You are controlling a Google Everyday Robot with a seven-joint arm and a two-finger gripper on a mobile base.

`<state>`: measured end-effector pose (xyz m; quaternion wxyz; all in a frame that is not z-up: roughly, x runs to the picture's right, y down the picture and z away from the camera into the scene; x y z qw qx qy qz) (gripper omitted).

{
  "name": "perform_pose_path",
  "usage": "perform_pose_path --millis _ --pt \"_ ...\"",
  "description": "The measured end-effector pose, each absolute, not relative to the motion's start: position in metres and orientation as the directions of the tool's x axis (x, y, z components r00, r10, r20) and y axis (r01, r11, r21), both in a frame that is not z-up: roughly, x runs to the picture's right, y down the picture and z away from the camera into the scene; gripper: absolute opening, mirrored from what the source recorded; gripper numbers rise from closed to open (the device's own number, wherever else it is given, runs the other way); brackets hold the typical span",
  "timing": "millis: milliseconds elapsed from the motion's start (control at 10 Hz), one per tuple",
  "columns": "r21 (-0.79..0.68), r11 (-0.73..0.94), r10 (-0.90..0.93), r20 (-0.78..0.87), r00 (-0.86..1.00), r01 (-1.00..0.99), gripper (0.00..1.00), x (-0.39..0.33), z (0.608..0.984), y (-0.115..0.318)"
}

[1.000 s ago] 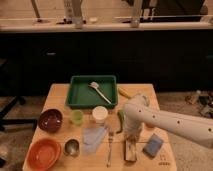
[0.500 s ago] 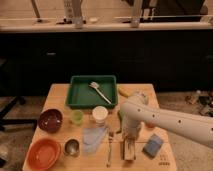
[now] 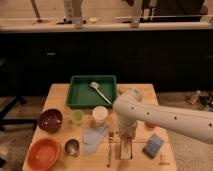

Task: Place eraser in purple bowl

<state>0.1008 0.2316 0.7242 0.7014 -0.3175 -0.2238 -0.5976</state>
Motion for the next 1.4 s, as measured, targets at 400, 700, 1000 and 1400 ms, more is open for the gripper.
perform_pose_path --millis 400,700,1000,1400 --pt "-0.208 0.095 -0.681 0.699 0.216 0.973 0.00 0.073 0.708 0.220" --pt "-0.208 0.097 -0.682 0.699 0.217 0.973 0.00 0.074 0.708 0.220" --pt "-0.207 0.099 -0.681 0.699 0.218 0.973 0.00 0.073 0.708 0.220" --pt "-0.242 0.142 -0.664 0.696 0.274 0.960 0.00 0.068 0.724 0.230"
